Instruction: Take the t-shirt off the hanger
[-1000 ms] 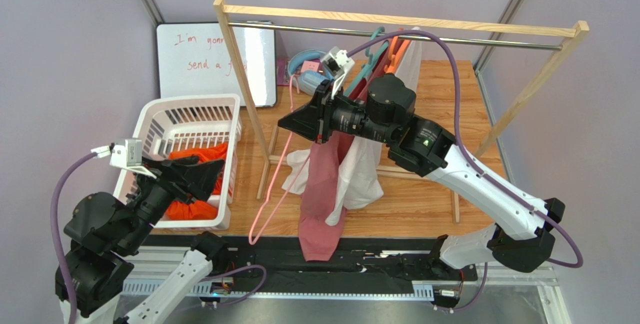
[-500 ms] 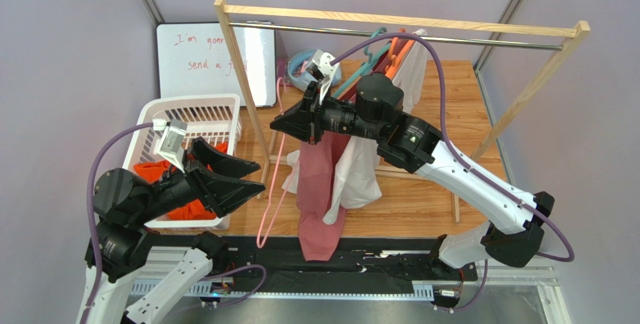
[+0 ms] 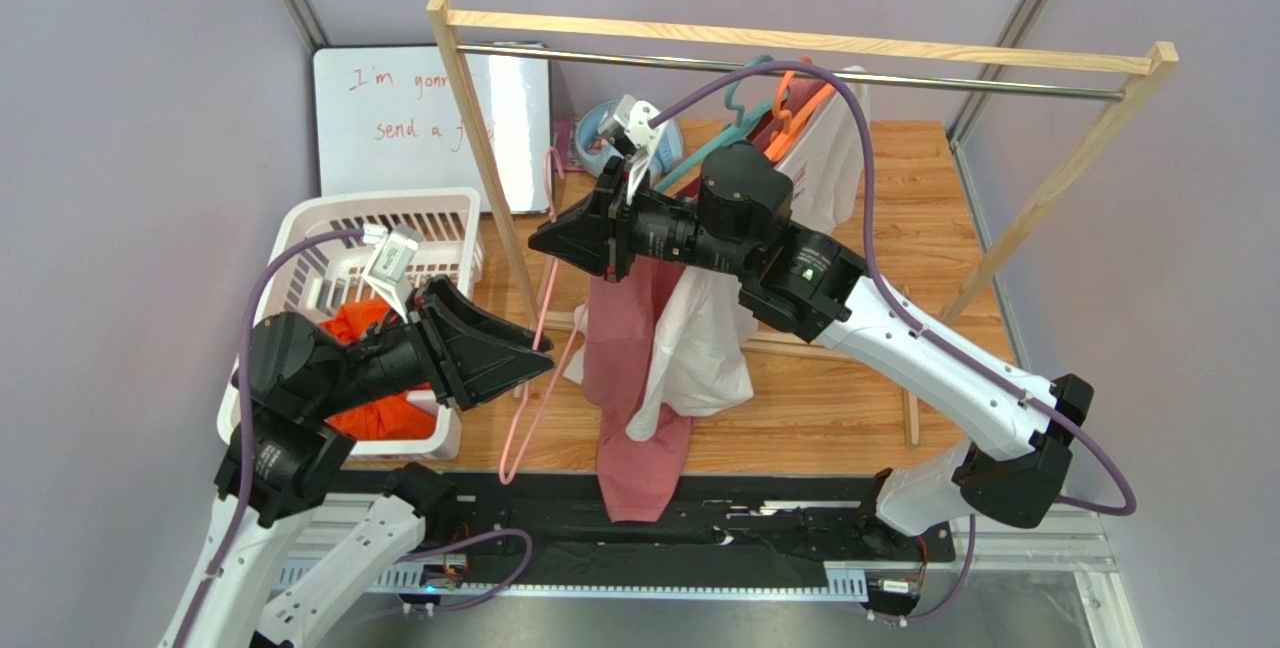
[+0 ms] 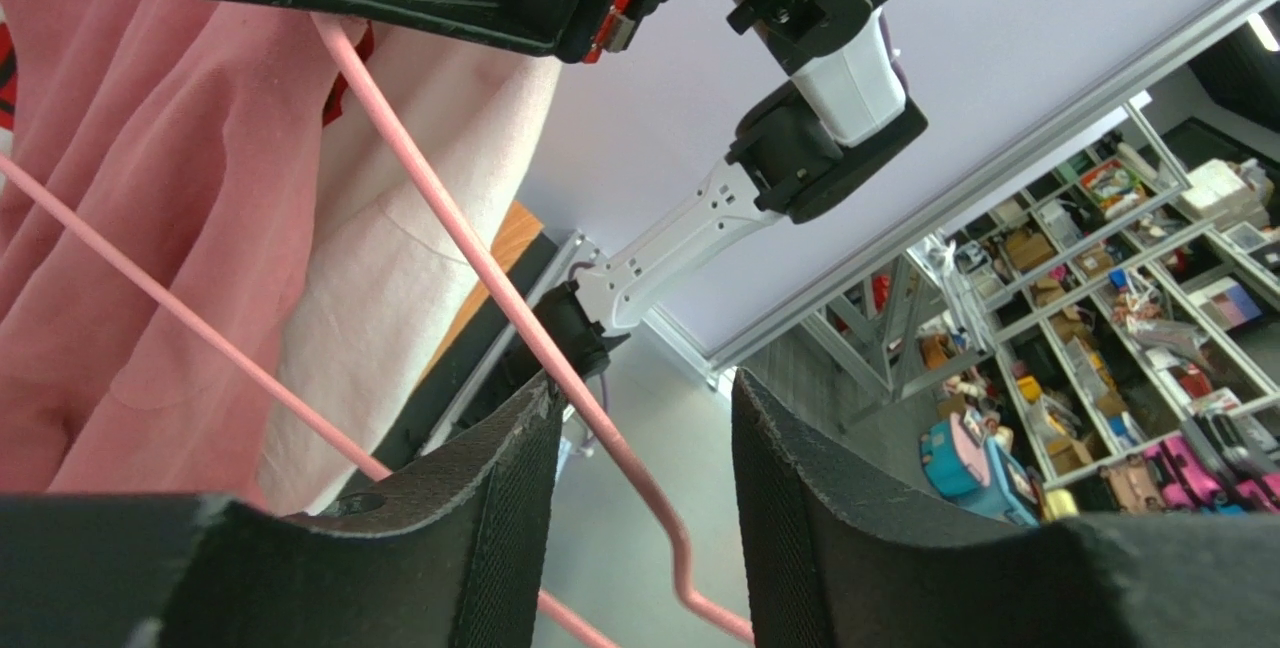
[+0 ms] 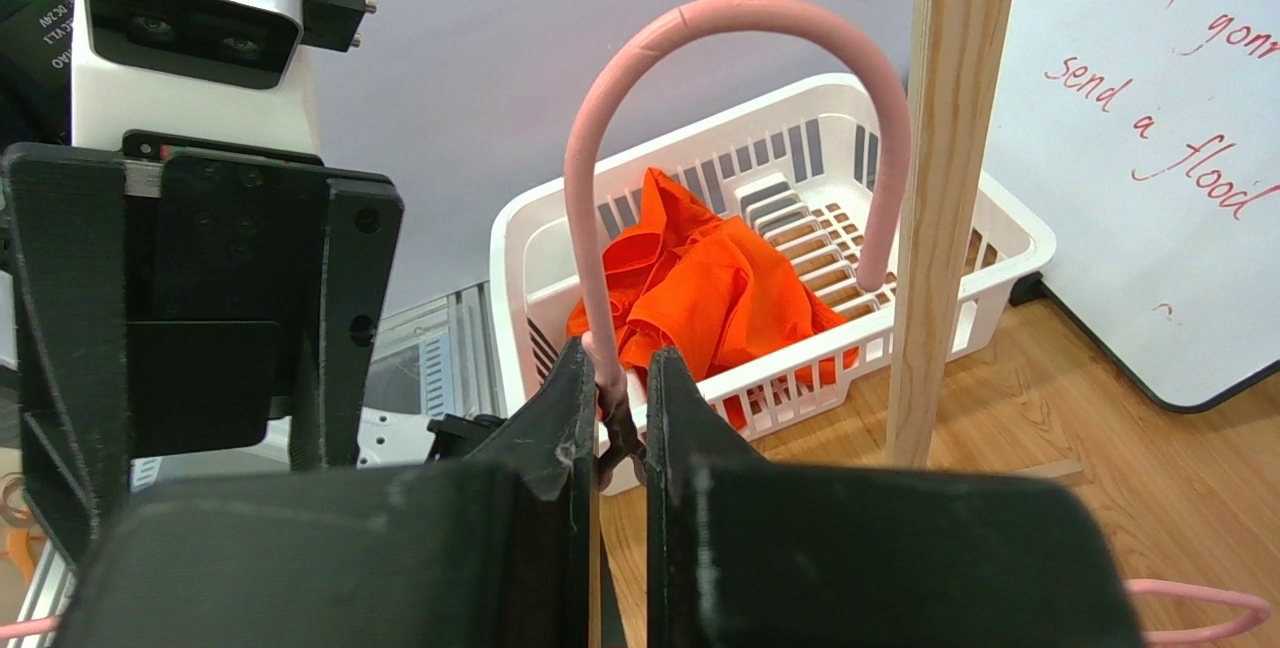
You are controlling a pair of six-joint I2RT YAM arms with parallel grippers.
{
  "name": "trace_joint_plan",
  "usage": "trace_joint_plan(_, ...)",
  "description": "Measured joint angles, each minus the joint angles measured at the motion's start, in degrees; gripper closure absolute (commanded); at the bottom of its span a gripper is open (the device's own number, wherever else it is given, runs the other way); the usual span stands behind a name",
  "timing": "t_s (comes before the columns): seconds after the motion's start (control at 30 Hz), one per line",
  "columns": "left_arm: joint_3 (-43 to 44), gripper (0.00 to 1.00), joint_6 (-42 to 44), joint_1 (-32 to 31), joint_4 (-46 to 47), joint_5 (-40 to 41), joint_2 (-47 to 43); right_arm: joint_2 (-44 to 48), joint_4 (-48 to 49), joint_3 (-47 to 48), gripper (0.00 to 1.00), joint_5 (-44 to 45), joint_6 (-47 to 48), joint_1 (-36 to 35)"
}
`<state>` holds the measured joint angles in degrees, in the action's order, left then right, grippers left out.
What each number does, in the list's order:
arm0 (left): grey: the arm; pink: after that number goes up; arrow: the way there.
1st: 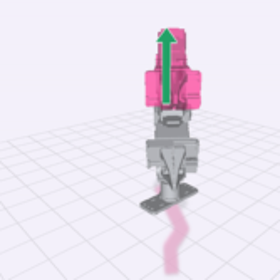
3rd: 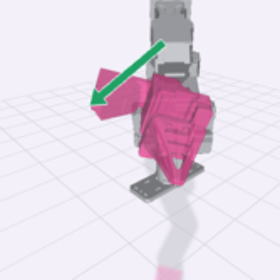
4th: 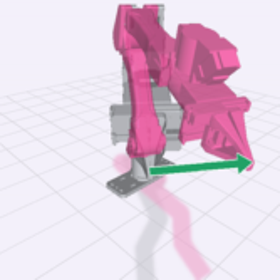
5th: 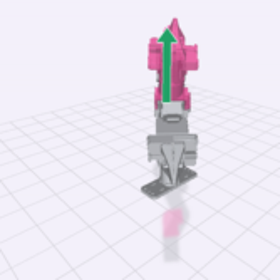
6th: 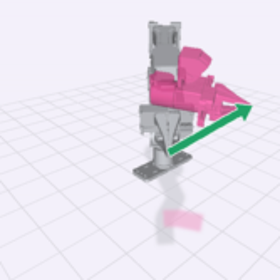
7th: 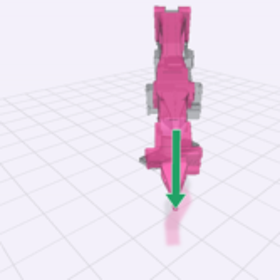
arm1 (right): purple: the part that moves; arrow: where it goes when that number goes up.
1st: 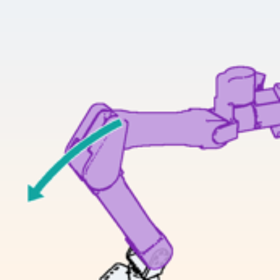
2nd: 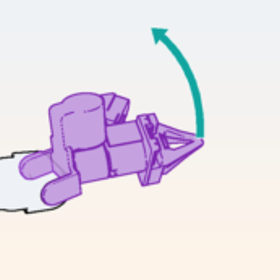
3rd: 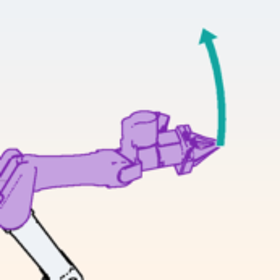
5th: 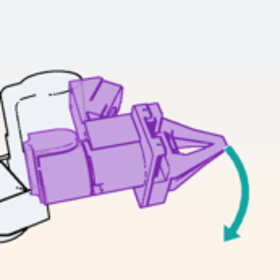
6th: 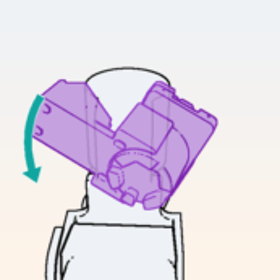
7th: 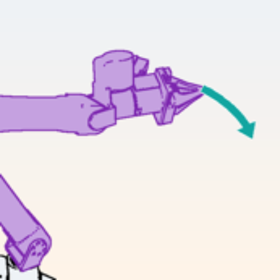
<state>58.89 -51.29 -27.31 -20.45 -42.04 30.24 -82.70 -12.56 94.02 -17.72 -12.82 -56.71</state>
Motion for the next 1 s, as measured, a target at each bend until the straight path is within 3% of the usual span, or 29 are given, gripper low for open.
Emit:
trace_joint_plan(0.13, 0.0, 0.72, -1.3, 0.0, 0.9, 0.0, 0.2, -0.4, 0.6, 0.3, 1.00, -0.3, -0.9, 0.0)
trace_joint_plan(0.23, -0.3, 0.97, -2.3, 0.1, 0.9, 0.4, 0.2, -0.5, 1.3, 0.6, 0.93, -0.4, -1.4, 0.0)
trace_joint_plan(0.3, -0.3, 1.00, -2.9, 0.1, 0.1, 1.1, 0.3, -0.5, 1.6, 0.9, 0.87, -0.3, -1.2, 0.0)
trace_joint_plan(0.33, -0.3, 1.00, -3.1, 0.1, 0.0, 1.6, 0.3, -0.5, 1.7, 1.1, 0.74, -0.2, -1.0, 0.0)
trace_joint_plan(0.4, -0.2, 1.00, -2.5, 0.1, -0.1, 2.6, 0.3, -0.6, 1.3, 1.3, 0.61, 0.5, -2.3, 0.2)
trace_joint_plan(0.43, -0.1, 1.00, -2.3, 0.0, -0.7, 3.2, 0.3, -0.6, 1.1, 1.3, 0.46, 1.0, -2.7, 0.2)
trace_joint_plan(0.53, 0.8, 1.00, -1.4, 0.0, -3.0, 5.9, 0.5, -0.6, -0.2, 1.6, 0.26, 3.0, -3.7, 0.1)
trace_joint_plan(0.6, 1.9, 1.00, -0.7, 0.0, -4.4, 7.2, 0.9, -0.4, -1.5, 1.7, 0.28, 4.5, -4.1, 0.0)
trace_joint_plan(0.73, 2.9, 1.00, 0.6, 0.0, -5.3, 8.9, 1.8, 0.7, -3.3, 1.6, 0.51, 7.3, -4.3, 0.0)
trace_joint_plan(0.8, 3.5, 1.00, 1.9, 0.0, -6.7, 10.3, 2.4, 1.6, -3.6, 1.6, 0.51, 8.2, -4.5, 0.0)
trace_joint_plan(0.9, 5.5, 0.85, 5.4, 0.0, -12.3, 14.5, 2.8, 3.3, -4.4, 1.3, 0.46, 8.9, -4.7, 0.0)
trace_joint_plan(1.0, 6.3, 0.83, 7.7, 0.0, -18.4, 20.7, 2.2, 5.5, -5.0, -0.4, 0.39, 8.3, -4.6, 0.0)
